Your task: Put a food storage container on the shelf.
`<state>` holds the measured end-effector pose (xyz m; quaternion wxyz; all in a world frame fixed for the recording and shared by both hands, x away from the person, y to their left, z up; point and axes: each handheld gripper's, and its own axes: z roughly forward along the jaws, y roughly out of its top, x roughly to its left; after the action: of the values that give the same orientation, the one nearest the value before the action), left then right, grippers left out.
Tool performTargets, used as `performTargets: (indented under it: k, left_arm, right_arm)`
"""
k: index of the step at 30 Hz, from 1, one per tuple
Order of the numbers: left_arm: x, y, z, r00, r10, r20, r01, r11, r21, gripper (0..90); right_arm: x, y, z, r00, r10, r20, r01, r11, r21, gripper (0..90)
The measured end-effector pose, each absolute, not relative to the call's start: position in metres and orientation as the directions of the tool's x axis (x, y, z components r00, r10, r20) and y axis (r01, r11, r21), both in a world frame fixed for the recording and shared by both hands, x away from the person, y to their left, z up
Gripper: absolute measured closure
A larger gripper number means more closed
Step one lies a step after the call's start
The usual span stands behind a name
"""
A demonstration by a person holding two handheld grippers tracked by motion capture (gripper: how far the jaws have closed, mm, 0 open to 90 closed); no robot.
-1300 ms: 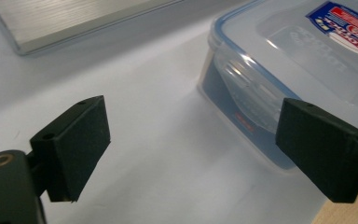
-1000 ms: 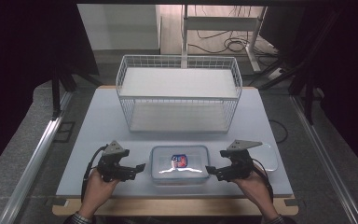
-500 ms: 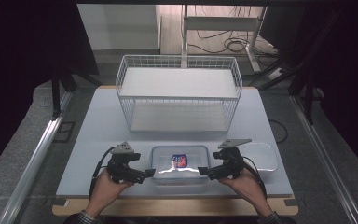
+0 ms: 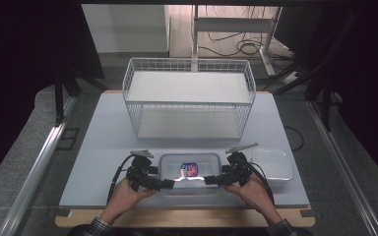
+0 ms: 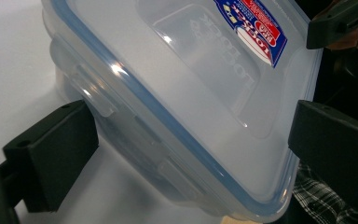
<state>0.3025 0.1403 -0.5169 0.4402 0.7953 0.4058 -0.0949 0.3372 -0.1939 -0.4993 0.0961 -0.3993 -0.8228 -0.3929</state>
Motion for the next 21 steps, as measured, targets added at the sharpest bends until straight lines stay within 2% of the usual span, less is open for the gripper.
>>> performTargets:
  k: [6, 9, 14, 17, 21]
  left_arm:
    - [0.297, 0.150, -0.514, 0.617, 0.568, -0.545, 0.757, -0.238, 0.609, 17.1]
    - [0.291, 0.150, -0.511, 0.622, 0.574, -0.532, 0.749, -0.236, 0.620, 20.1]
    - [0.284, 0.161, -0.506, 0.608, 0.573, -0.549, 0.739, -0.158, 0.655, 40.3]
    - [0.282, 0.161, -0.505, 0.600, 0.581, -0.550, 0.740, -0.142, 0.657, 41.9]
    - [0.282, 0.164, -0.504, 0.594, 0.572, -0.565, 0.741, -0.117, 0.661, 45.9]
  right_arm:
    - [0.332, -0.199, -0.493, -0.660, 0.584, 0.472, 0.736, 0.377, 0.562, 15.4]
    - [0.327, -0.202, -0.490, -0.660, 0.583, 0.473, 0.737, 0.381, 0.559, 19.9]
    - [0.318, -0.212, -0.483, -0.661, 0.582, 0.474, 0.728, 0.343, 0.594, 33.9]
    - [0.316, -0.211, -0.481, -0.661, 0.592, 0.461, 0.725, 0.344, 0.597, 35.4]
    - [0.315, -0.216, -0.478, -0.643, 0.594, 0.484, 0.740, 0.316, 0.594, 42.5]
